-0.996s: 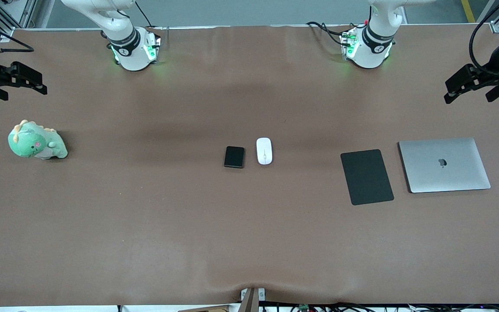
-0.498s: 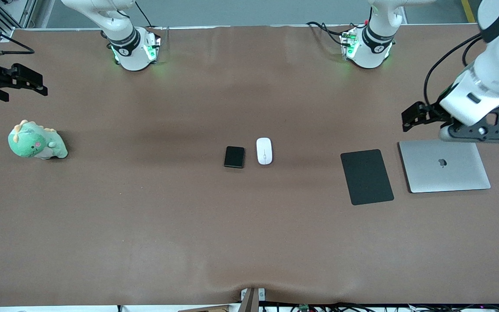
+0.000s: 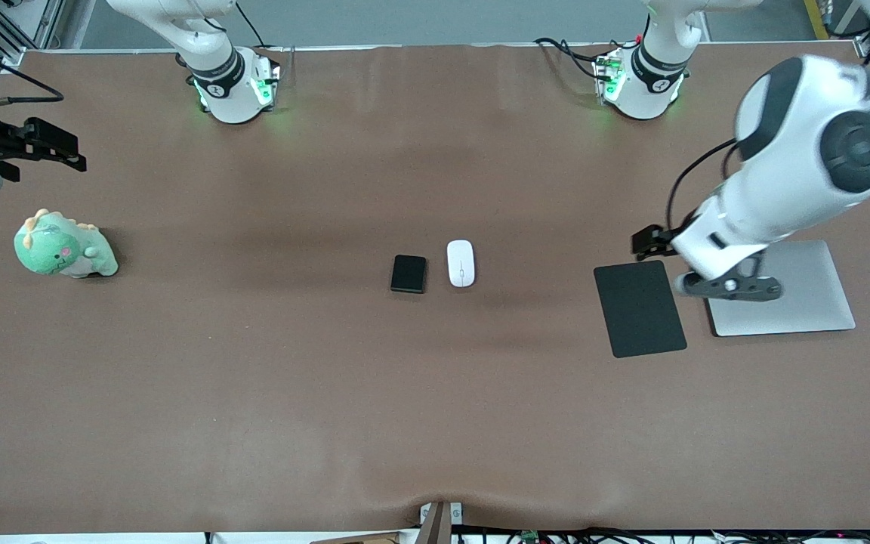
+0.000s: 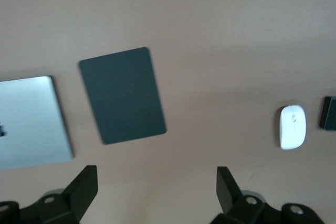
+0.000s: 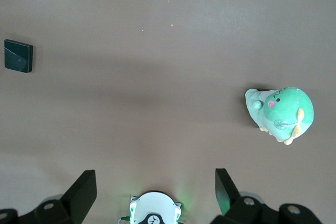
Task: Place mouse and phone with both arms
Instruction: 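Reach the left gripper over the white mouse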
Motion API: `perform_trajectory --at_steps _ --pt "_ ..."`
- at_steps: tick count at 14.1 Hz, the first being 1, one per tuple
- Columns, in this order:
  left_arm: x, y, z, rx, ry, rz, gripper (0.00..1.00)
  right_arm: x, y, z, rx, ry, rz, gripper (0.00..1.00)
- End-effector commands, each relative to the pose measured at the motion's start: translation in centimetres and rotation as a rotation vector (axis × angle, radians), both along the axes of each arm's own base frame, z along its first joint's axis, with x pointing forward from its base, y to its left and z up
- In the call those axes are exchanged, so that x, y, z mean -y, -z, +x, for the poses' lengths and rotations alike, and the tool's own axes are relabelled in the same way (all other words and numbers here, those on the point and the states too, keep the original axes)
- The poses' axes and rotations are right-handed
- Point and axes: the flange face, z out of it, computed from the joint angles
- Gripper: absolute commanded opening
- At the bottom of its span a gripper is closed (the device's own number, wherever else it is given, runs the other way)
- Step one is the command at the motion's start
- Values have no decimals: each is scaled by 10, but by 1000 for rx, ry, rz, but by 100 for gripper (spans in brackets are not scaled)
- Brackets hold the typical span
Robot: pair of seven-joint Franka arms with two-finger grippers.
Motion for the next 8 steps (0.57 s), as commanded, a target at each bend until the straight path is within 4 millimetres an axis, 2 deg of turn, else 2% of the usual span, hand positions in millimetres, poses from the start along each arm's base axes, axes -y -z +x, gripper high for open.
perform_trajectory --at_steps 1,3,5,6,8 --pt "28 42 -14 20 -17 -3 100 1 -4 2 9 -3 -4 100" --pt "37 85 -20 34 -12 -13 100 1 -3 2 8 -5 -4 100" --pt "44 118 -31 68 -16 -29 100 1 -3 2 8 -5 -4 100" --pt "53 133 -35 67 -32 -36 100 1 -3 2 8 -5 -4 100" --pt "90 153 -48 42 -86 -35 100 -2 -4 2 9 -9 -4 100"
